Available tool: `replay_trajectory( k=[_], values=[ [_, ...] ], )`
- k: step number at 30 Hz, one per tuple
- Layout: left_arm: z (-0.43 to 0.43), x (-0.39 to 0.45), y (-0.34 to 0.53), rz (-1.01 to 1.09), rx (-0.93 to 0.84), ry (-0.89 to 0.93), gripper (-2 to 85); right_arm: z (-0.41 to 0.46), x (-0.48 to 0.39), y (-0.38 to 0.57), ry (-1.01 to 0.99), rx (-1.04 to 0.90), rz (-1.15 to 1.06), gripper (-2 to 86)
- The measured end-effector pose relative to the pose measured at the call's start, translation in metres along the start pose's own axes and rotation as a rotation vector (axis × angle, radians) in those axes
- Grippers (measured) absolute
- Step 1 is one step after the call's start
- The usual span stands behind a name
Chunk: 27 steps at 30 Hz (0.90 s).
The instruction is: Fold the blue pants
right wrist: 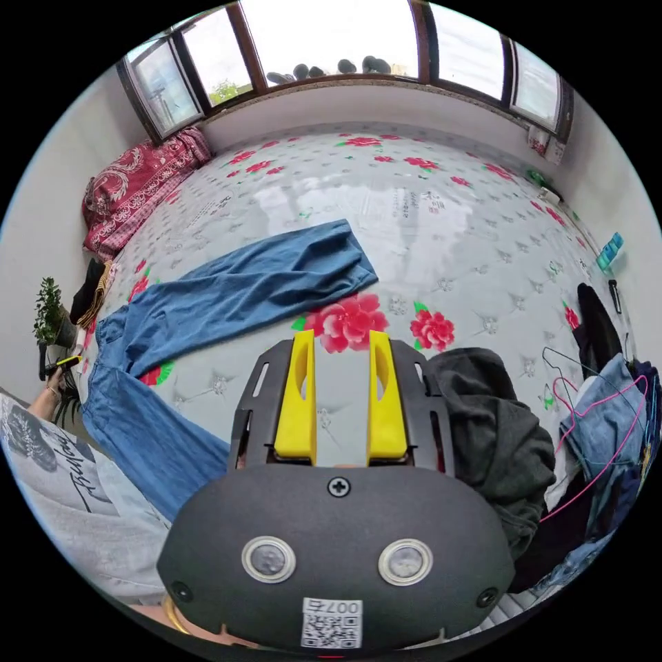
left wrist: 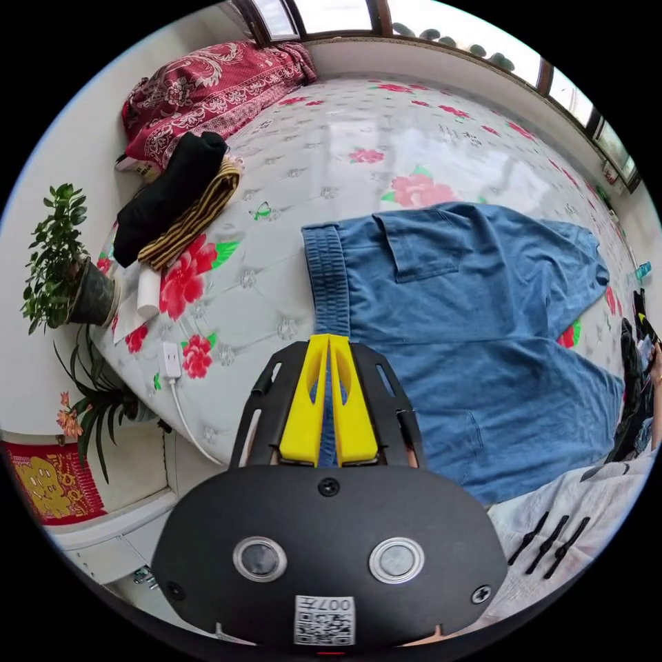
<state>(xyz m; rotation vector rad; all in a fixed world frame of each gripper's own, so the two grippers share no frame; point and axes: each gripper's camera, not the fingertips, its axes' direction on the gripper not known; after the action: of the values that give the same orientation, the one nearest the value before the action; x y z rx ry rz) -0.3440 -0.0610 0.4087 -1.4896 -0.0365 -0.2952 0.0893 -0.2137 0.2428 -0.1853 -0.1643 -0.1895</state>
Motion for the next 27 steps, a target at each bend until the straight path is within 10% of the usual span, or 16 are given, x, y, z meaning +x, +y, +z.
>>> replay_trajectory(
  k=[27],
  values=[
    [0.054,0.0,-0.112,0.054,-0.089,-0.075,-0.9,0.177,-0.014,-0.187,0.13,-0.199,-0.274,0.5]
  ],
)
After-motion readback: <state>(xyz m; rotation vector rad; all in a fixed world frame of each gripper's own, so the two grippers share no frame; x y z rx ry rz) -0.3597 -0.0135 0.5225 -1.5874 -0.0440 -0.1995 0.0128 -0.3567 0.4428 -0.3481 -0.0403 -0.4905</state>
